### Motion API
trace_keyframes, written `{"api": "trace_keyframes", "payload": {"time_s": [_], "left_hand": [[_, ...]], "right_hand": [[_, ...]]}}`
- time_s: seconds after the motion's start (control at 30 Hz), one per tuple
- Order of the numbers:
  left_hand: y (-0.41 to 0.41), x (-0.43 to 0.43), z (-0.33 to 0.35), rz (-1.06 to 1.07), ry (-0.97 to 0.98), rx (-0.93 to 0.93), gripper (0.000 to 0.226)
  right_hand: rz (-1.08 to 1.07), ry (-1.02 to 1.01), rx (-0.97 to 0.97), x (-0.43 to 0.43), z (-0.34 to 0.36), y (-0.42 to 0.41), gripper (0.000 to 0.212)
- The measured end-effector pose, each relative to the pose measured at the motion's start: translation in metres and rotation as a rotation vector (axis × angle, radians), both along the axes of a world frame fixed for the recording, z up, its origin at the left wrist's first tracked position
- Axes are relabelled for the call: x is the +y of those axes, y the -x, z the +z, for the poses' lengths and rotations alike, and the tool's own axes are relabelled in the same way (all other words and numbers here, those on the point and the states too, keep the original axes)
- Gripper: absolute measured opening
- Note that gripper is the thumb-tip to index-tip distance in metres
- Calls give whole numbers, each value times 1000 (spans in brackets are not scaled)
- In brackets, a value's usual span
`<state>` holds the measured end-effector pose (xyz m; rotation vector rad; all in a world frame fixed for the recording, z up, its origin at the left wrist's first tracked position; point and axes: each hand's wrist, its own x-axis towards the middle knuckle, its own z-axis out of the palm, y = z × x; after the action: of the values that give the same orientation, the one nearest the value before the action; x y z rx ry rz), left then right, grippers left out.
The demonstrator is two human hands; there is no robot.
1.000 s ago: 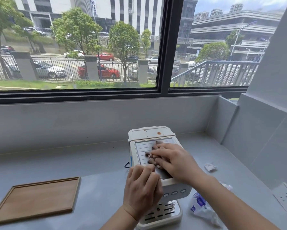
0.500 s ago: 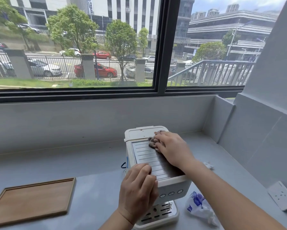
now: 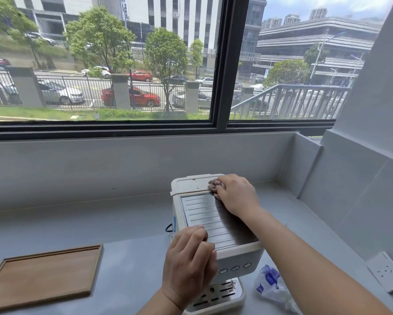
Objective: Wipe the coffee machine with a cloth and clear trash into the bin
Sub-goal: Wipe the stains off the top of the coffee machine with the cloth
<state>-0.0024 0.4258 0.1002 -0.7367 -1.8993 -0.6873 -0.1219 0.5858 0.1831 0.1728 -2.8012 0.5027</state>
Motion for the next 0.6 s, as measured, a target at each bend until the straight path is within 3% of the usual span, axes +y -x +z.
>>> {"api": "trace_keyframes", "payload": {"time_s": [0.2,0.4,0.6], "left_hand": [[1,1,-4,14,-5,3,17],[0,0,-1,23,-9,1,23],[3,1,-4,12,-37,27,15]], "right_hand": [[276,48,56,-3,-6,-13,18],[-21,24,-81,-11,9,27,27],[363,61,88,-19,-10,-11,18]]}}
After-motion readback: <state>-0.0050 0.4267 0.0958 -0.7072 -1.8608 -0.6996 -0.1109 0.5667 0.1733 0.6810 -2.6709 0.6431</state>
